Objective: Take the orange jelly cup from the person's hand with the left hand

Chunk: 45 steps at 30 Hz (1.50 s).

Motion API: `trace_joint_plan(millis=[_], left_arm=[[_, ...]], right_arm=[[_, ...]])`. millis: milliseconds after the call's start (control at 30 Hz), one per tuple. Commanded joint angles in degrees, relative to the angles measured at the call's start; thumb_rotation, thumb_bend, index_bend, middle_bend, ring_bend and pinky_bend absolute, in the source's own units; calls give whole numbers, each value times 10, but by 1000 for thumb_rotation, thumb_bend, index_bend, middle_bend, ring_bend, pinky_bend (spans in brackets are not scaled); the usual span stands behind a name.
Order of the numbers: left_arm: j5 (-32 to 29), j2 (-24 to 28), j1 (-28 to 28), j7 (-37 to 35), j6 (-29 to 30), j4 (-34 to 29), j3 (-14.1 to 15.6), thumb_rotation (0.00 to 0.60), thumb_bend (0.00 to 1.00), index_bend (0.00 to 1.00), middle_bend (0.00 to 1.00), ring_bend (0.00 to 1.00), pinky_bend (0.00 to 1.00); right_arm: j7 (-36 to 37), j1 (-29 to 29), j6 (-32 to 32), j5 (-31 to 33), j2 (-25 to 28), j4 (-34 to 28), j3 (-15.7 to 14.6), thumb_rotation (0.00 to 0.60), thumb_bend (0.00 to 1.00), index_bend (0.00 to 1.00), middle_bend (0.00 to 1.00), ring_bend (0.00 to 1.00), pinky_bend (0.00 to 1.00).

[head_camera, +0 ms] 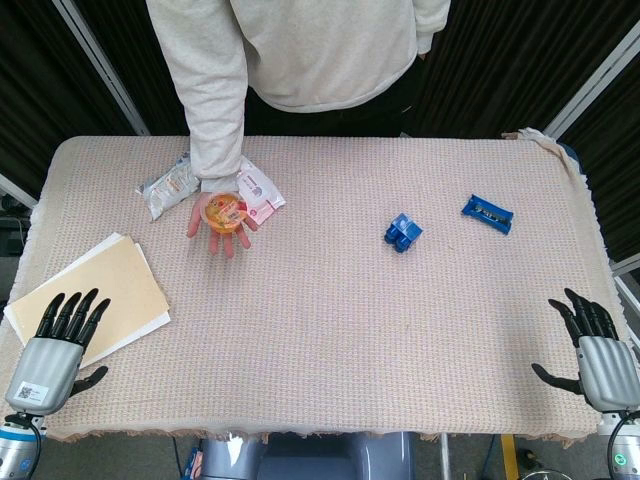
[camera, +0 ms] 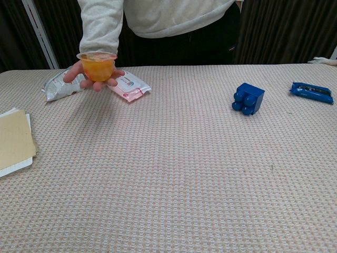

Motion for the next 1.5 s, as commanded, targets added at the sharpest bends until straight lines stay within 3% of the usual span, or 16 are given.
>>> trace_joint_plan(millis=[33, 533, 700, 867, 967, 1067, 1167, 1333, 1500], left_arm=[[0, 0, 0, 1, 0, 0, 0, 600, 0, 0, 0, 0, 0], [-1, 1, -5, 6, -9, -6, -2, 600, 0, 0, 0, 0, 0], [-19, 7, -20, 8, -31, -30, -15, 600, 0, 0, 0, 0, 0], [-48, 17, -55, 43, -71, -70, -50, 600, 10, 2, 0, 0, 0], [-113, 20, -94, 72, -131, -111, -88, 600, 48, 24, 0, 0, 0], [-231, 20, -151, 113, -207, -153, -144, 600, 121, 57, 0, 0, 2], [-332, 10, -208, 175, -247, -159, -191, 600, 172, 87, 0, 0, 13], [-519, -33, -314, 291, -265, -134, -254, 600, 210, 89, 0, 0, 24], [-674, -85, -415, 379, -244, -82, -291, 600, 245, 89, 0, 0, 29]], right_arm=[[0, 0, 0, 0, 0, 0, 0, 600, 73, 134, 0, 0, 0], [3, 1, -2, -1, 1, 1, -1, 600, 74, 134, 0, 0, 0], [3, 1, -4, 0, 1, -1, -1, 600, 73, 134, 0, 0, 0], [9, 2, -8, 1, 3, -3, -1, 600, 73, 134, 0, 0, 0], [13, 4, -11, 2, 4, -3, -1, 600, 73, 134, 0, 0, 0], [14, 6, -15, 2, 4, -4, -2, 600, 73, 134, 0, 0, 0], [16, 6, -18, 3, 5, -5, -3, 600, 73, 134, 0, 0, 0], [23, 6, -23, 9, 10, -9, -3, 600, 73, 134, 0, 0, 0], [34, 6, -29, 16, 14, -10, -2, 600, 74, 134, 0, 0, 0]])
